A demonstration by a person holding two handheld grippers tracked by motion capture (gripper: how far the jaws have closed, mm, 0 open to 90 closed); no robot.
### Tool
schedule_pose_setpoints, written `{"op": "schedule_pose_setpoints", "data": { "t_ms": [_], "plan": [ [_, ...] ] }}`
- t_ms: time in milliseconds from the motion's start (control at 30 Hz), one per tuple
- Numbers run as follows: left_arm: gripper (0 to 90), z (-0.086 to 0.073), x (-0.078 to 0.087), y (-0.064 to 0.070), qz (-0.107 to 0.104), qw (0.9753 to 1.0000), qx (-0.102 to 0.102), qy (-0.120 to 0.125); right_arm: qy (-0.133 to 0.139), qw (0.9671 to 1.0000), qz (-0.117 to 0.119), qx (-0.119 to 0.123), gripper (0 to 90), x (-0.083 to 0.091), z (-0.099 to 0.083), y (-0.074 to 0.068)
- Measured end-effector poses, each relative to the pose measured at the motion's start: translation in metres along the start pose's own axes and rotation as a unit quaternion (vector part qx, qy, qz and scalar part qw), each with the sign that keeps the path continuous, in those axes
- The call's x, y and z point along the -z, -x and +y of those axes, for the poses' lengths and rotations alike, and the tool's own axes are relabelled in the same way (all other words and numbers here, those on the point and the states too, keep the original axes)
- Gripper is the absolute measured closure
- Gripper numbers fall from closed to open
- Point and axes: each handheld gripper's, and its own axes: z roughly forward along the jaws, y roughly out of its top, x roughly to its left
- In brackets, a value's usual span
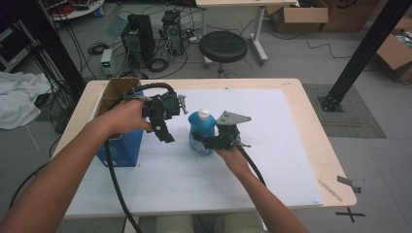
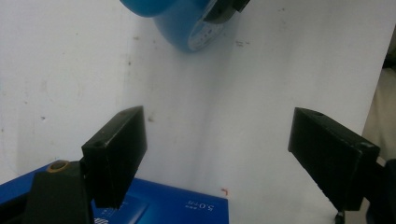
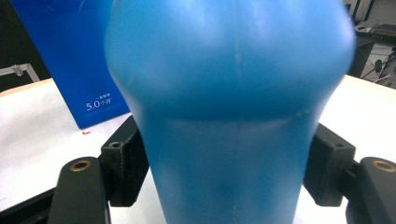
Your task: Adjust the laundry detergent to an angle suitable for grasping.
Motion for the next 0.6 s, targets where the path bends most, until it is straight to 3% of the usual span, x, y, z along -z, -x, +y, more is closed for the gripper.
{"op": "schedule_pose_setpoints", "data": {
  "t_ms": [267, 600],
  "plan": [
    [20.1, 0.0000, -0.0005, -0.0005, 0.000, 1.0000, 0.000, 0.001, 0.001, 1.0000, -0.005, -0.004, 30.1, 0.0000, -0.0003, 0.0005],
    [20.3, -0.0004, -0.0010, -0.0004, -0.001, 1.0000, 0.001, 0.003, 0.005, 1.0000, 0.003, 0.001, 39.5, 0.0008, 0.0009, 0.0002]
  ]
}}
